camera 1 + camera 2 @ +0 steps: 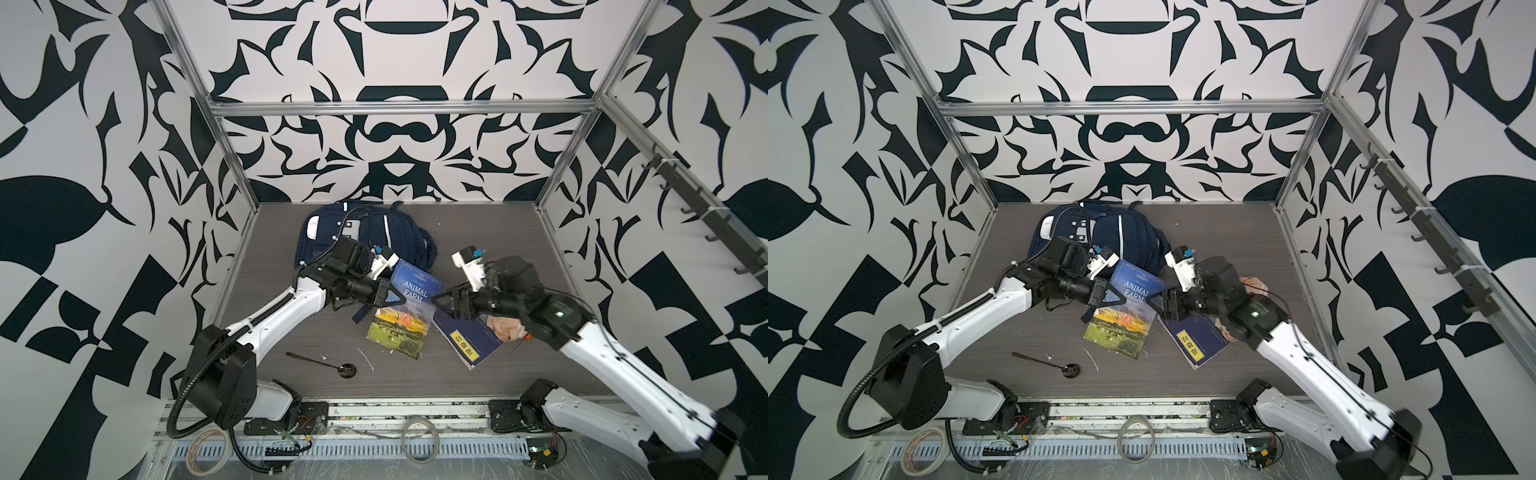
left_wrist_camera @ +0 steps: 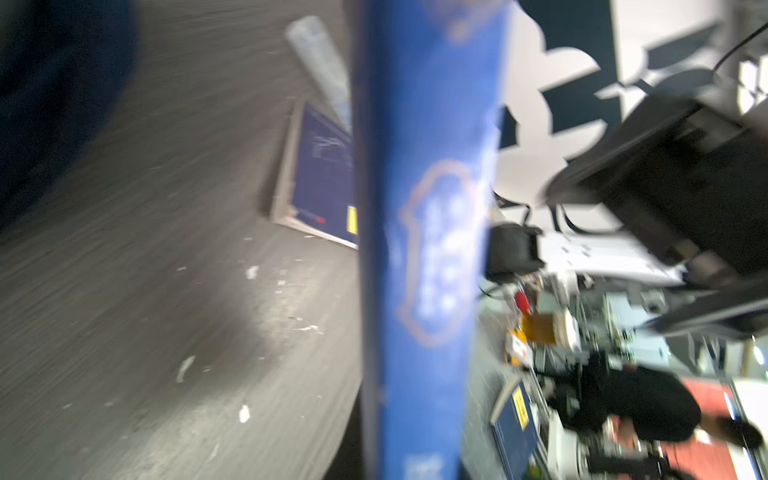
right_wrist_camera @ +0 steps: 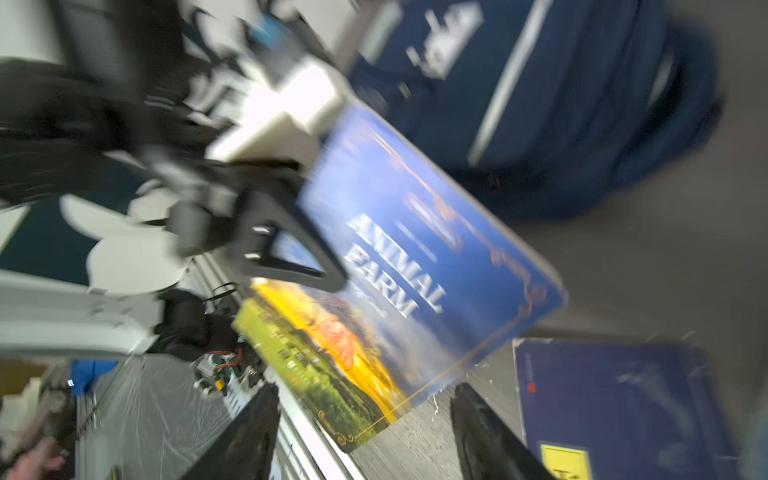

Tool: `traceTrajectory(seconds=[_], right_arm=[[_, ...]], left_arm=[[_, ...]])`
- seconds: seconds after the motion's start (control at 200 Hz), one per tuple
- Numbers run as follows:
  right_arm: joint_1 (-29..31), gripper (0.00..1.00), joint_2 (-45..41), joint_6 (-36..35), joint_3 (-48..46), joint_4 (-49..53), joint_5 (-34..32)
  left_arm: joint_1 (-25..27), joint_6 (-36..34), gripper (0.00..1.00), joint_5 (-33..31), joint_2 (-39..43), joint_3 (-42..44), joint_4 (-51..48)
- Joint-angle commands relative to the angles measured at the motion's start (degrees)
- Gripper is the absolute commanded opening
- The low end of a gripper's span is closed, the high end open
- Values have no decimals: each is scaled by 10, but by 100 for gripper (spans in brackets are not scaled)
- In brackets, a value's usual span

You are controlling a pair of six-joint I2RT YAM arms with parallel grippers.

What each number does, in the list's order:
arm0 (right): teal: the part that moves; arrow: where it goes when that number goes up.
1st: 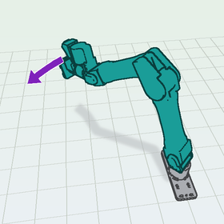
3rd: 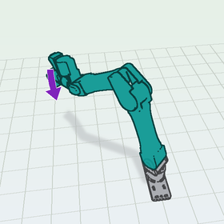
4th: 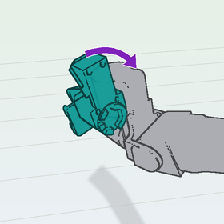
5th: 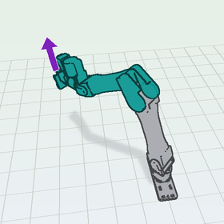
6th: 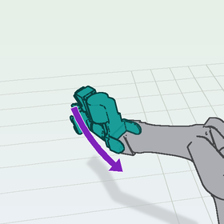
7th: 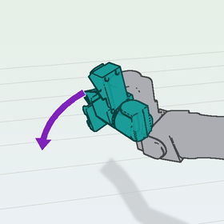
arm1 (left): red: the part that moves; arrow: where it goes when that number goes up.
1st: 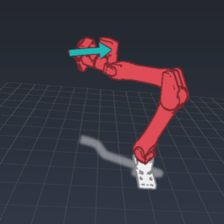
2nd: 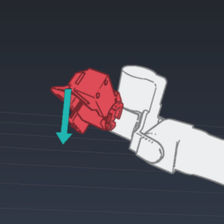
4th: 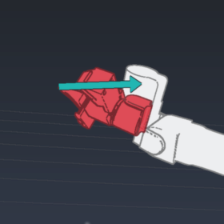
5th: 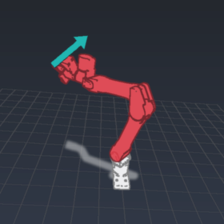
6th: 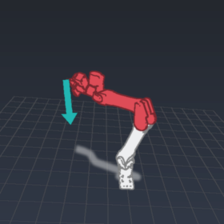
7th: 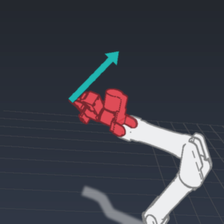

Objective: Pack the student bag
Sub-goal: 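Grasp the Animal Farm book edges with both grippers and lift it upright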

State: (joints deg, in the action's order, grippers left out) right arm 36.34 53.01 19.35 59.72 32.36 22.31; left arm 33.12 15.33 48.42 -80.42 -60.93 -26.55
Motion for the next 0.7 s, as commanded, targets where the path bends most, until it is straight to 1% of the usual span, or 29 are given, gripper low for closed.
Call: traceTrajectory(seconds=[0.0, 0.125, 0.295, 0.405, 0.48, 0.565, 0.695], right_arm=[[-3, 68, 35, -139, 76, 165, 18], [-3, 66, 85, -173, 121, 206, 66], [-4, 66, 113, -164, 134, 175, 110], [-4, 68, 128, -177, 144, 169, 114], [-5, 68, 143, -193, 165, 183, 114], [-5, 70, 151, -209, 193, 206, 115], [-12, 69, 149, -230, 208, 235, 134]], left_arm=[[9, -97, 0, 82, 22, -43, -97], [29, -114, 0, 110, 36, -70, -133], [40, -137, 0, 141, 37, -95, -198], [63, -160, 0, 137, 29, -122, -256], [71, -175, 0, 128, 29, -129, -288], [72, -177, 0, 121, 37, -114, -293], [79, -174, 0, 116, 45, -110, -298]])
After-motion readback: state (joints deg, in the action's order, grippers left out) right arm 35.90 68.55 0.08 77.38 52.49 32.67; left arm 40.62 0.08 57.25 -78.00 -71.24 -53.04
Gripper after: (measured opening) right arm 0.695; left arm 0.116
